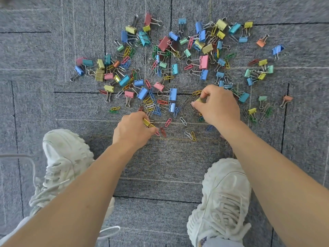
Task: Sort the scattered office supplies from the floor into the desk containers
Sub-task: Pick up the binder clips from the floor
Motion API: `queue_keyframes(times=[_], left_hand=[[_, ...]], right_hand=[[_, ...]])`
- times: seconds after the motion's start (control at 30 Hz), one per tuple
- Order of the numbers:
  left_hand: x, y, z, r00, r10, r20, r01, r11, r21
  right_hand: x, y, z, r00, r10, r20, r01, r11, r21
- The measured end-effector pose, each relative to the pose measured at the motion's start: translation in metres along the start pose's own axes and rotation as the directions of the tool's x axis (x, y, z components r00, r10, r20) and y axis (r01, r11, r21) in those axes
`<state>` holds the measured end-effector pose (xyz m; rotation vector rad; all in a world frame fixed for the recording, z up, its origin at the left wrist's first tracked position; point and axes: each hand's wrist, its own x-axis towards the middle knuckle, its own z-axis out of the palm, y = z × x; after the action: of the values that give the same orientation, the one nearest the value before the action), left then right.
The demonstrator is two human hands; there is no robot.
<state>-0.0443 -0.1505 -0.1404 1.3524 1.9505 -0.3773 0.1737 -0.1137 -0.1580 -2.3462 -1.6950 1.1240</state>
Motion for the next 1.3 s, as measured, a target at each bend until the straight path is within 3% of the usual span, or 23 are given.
queue_keyframes(times=[0.1, 0.2, 0.3, 0.4, 0.53, 0.7, 0.83, 0.97, 1.07, 1.17, 1.23, 1.3], left_hand=[[0.001, -0.011, -0.001, 0.999, -0.008, -0.041, 0.003, 0.991, -0.133], [0.000, -0.021, -0.001, 0.998, -0.029, -0.061, 0.018, 0.986, -0.167], [-0.001, -0.030, 0.002, 0.995, -0.050, -0.087, 0.036, 0.986, -0.162], [-0.002, -0.031, 0.005, 0.989, -0.090, -0.114, 0.074, 0.988, -0.138], [0.002, -0.026, 0.004, 0.974, -0.182, -0.135, 0.155, 0.969, -0.194], [0.009, -0.020, 0.000, 0.986, -0.149, -0.075, 0.127, 0.961, -0.247], [0.010, -0.020, -0.003, 0.996, -0.062, -0.063, 0.042, 0.958, -0.283], [-0.003, -0.014, -0.006, 0.999, 0.039, 0.007, -0.033, 0.902, -0.430], [-0.015, -0.002, -0.006, 0.990, 0.067, 0.123, 0.028, 0.769, -0.638], [-0.020, 0.016, -0.004, 0.954, 0.004, 0.300, 0.250, 0.543, -0.802], [-0.019, 0.028, -0.006, 0.914, -0.033, 0.404, 0.385, 0.385, -0.839], [-0.017, 0.036, -0.008, 0.891, 0.024, 0.453, 0.425, 0.307, -0.852]], right_hand=[[-0.006, -0.002, -0.007, 0.999, -0.020, 0.042, 0.003, 0.931, 0.365], [-0.016, -0.006, -0.011, 0.972, 0.127, 0.199, -0.234, 0.633, 0.738], [-0.023, -0.003, -0.012, 0.887, 0.107, 0.449, -0.461, 0.234, 0.856], [-0.032, 0.004, -0.014, 0.835, -0.017, 0.550, -0.549, 0.023, 0.835], [-0.040, 0.007, -0.014, 0.829, -0.053, 0.557, -0.558, -0.005, 0.830], [-0.042, 0.008, -0.016, 0.820, -0.126, 0.558, -0.560, 0.016, 0.828], [-0.043, 0.010, -0.017, 0.805, -0.170, 0.568, -0.584, -0.057, 0.810], [-0.046, 0.017, -0.015, 0.798, -0.237, 0.555, -0.599, -0.204, 0.774], [-0.053, 0.021, -0.013, 0.818, -0.260, 0.514, -0.575, -0.314, 0.756], [-0.059, 0.029, -0.014, 0.858, -0.275, 0.434, -0.512, -0.405, 0.757], [-0.058, 0.038, -0.018, 0.866, -0.322, 0.383, -0.495, -0.444, 0.747], [-0.055, 0.049, -0.028, 0.881, -0.313, 0.355, -0.467, -0.459, 0.755]])
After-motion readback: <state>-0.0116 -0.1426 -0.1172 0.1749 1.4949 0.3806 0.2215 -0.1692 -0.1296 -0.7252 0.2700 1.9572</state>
